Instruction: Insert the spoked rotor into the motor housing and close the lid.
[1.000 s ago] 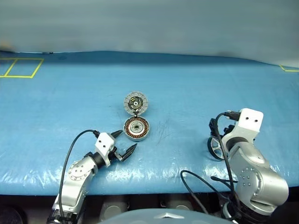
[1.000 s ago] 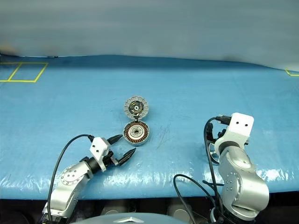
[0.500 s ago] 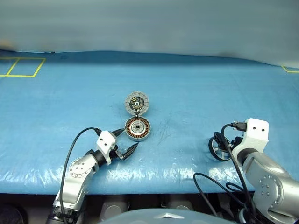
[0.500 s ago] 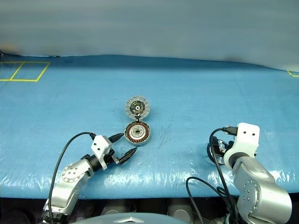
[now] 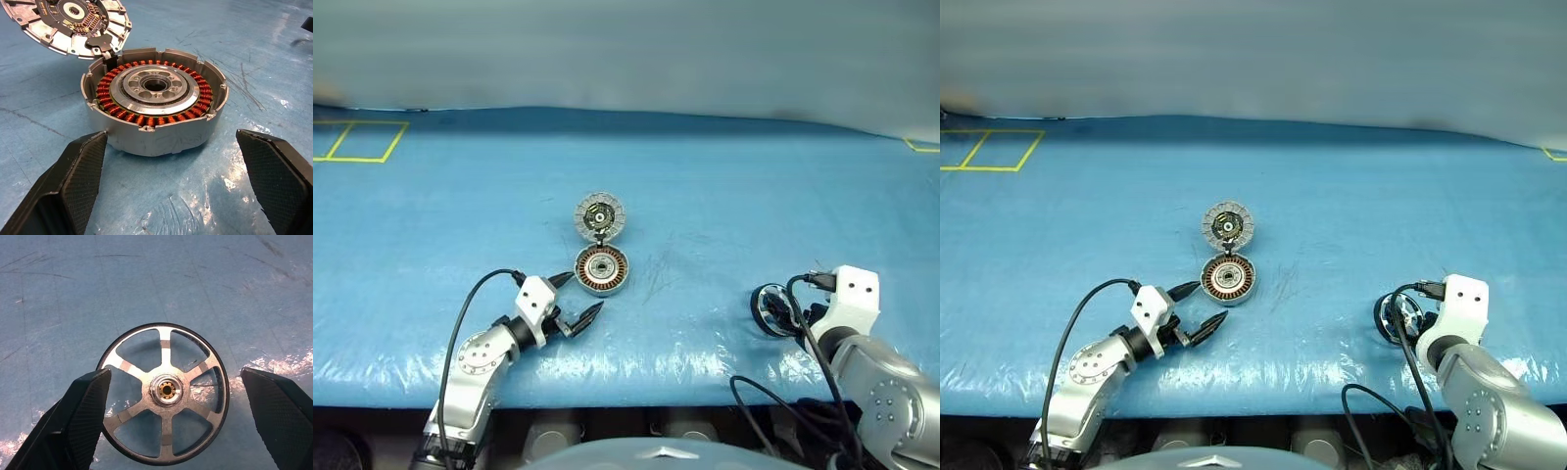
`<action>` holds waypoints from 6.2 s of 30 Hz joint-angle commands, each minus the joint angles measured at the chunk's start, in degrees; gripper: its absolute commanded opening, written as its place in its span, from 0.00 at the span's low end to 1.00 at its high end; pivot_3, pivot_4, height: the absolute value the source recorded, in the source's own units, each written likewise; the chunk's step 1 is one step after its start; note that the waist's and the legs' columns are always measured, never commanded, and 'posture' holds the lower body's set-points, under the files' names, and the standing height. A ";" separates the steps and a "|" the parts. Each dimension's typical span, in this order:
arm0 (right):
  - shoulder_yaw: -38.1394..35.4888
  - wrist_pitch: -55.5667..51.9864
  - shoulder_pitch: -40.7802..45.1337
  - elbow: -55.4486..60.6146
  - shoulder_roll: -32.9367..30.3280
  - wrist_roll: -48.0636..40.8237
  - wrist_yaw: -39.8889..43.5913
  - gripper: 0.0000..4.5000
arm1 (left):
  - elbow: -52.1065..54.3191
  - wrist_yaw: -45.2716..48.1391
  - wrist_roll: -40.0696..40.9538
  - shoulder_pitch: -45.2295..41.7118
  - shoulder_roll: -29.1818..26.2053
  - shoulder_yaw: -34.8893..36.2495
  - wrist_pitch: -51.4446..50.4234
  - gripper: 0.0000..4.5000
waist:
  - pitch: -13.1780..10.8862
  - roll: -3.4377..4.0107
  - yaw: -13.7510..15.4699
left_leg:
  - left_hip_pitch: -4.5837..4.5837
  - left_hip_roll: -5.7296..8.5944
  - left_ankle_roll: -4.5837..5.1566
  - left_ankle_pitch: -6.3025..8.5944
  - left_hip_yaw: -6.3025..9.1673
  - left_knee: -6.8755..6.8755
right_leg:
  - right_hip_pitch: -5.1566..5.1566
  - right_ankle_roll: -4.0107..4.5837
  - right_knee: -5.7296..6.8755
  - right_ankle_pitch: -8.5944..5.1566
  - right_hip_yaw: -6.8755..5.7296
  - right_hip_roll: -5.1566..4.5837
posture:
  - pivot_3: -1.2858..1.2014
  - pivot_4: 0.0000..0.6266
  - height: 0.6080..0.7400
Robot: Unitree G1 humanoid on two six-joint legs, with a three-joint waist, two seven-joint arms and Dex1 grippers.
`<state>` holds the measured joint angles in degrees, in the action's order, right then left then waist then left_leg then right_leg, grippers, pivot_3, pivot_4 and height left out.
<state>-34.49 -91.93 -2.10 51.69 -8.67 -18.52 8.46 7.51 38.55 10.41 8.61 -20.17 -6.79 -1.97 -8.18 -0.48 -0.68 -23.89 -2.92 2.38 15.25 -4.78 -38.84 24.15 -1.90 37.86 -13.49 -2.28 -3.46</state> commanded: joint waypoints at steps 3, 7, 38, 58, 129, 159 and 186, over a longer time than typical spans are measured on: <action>0.19 -0.57 -1.90 -1.10 -0.26 -3.19 -0.16 0.99 | 0.15 0.30 0.88 0.34 0.28 0.40 1.81 1.00 | 0.00 0.00 -0.01 | 0.00 0.00 0.00 0.00 0.00 0.00 | 0.00 0.00 0.00 0.00 0.00 0.00 | 0.52 0.24 1.00; 0.35 -0.57 -2.17 -1.72 -0.57 -4.79 -0.54 0.99 | -0.05 0.62 1.11 0.47 0.24 0.50 2.18 1.00 | 0.00 0.00 -0.03 | 0.01 -0.01 0.00 0.00 -0.01 0.00 | 0.01 0.00 0.00 -0.01 0.00 0.00 | 0.52 0.24 1.00; 11.88 -0.57 0.72 -5.11 -10.38 -1.76 -2.51 0.99 | -2.14 0.24 1.44 0.58 0.24 0.68 4.44 1.00 | 0.00 -0.01 0.00 | -0.03 -0.02 0.03 0.01 -0.03 0.00 | 0.04 0.00 -0.04 -0.02 0.00 0.00 | 0.52 0.24 1.00; 14.75 0.41 2.06 -4.38 -12.80 2.27 -0.97 0.75 | -2.89 0.63 1.65 0.46 0.07 0.84 5.16 1.00 | 0.00 -0.01 0.03 | -0.03 -0.01 0.03 0.02 -0.03 0.00 | 0.05 0.00 -0.05 -0.02 0.00 -0.01 | 0.52 0.24 1.00; 9.40 -0.57 4.85 -7.59 -2.58 2.58 -1.54 0.67 | -3.32 0.81 1.48 1.06 0.36 1.36 5.70 1.00 | -0.01 -0.02 -0.01 | -0.09 -0.01 0.07 0.04 -0.06 -0.02 | 0.10 -0.03 -0.04 0.01 0.00 -0.01 | 0.52 0.24 1.00; 36.04 9.07 28.47 -8.52 -18.78 -8.47 13.56 0.29 | -2.93 0.86 1.60 0.80 0.82 1.67 7.05 1.00 | -0.08 0.07 -0.41 | -0.20 0.00 0.10 0.05 -0.02 0.00 | 0.18 -0.22 -0.09 0.16 -0.07 -0.03 | 0.52 0.24 1.00; 56.05 21.29 36.59 -26.34 -10.18 -5.80 16.81 0.29 | 1.07 -1.86 0.41 4.37 2.06 0.67 12.08 1.00 | -0.08 0.07 -0.46 | -0.23 -0.04 0.10 0.04 -0.05 -0.09 | 0.20 -0.26 -0.03 0.20 -0.12 -0.05 | 0.52 0.24 1.00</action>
<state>21.78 -72.57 34.41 24.73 -18.92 -24.72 25.06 5.95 36.84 10.93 12.88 -18.18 -5.73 9.04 -8.26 -0.41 -1.15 -24.12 -2.96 2.48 15.30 -4.84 -38.93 24.35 -2.15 37.83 -13.29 -2.39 -3.51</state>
